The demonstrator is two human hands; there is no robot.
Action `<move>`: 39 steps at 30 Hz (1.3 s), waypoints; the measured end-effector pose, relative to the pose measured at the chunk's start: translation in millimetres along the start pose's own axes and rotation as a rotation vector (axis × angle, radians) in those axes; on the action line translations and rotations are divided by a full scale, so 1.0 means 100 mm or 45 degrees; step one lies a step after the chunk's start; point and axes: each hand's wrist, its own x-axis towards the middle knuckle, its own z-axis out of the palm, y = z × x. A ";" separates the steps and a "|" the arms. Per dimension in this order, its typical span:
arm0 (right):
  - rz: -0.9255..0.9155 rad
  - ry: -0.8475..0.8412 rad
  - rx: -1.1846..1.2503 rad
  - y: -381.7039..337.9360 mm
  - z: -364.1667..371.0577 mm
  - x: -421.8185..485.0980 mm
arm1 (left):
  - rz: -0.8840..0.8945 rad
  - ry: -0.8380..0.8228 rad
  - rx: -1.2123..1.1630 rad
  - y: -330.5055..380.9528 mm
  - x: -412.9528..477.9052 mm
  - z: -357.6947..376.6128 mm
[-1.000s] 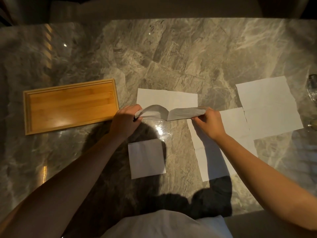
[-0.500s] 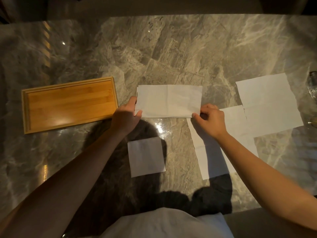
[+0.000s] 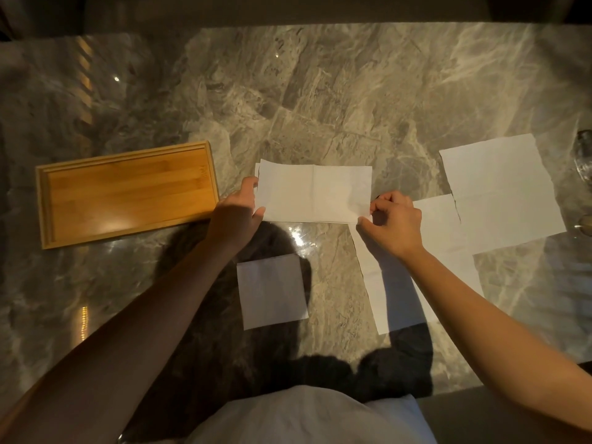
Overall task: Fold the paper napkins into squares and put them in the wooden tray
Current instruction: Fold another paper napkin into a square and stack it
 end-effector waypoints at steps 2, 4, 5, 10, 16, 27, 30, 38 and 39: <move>-0.005 0.001 -0.014 0.01 0.01 -0.01 | -0.001 -0.001 0.005 0.00 0.02 0.00; -0.006 0.007 -0.018 0.01 0.02 -0.01 | -0.002 -0.005 0.008 0.00 0.02 0.01; -0.005 0.008 -0.022 0.01 0.02 -0.02 | -0.002 -0.008 0.010 0.00 0.02 0.01; -0.001 0.032 -0.061 -0.03 0.01 -0.02 | 0.023 0.055 -0.001 0.01 0.02 0.02; -0.077 0.188 0.058 -0.10 -0.02 -0.06 | 0.017 0.248 0.024 0.06 0.04 0.00; -0.147 -0.041 -0.217 -0.15 0.07 0.03 | 0.055 -0.085 0.426 0.01 0.03 0.08; -0.176 -0.050 -0.249 -0.07 0.03 0.00 | 0.067 -0.094 0.465 -0.02 0.02 0.06; -0.323 -0.063 -0.290 -0.02 -0.06 -0.05 | 0.011 -0.049 0.457 0.11 0.09 -0.04; -0.358 -0.064 -0.285 -0.05 -0.05 -0.04 | 0.066 0.012 0.378 0.18 0.09 -0.04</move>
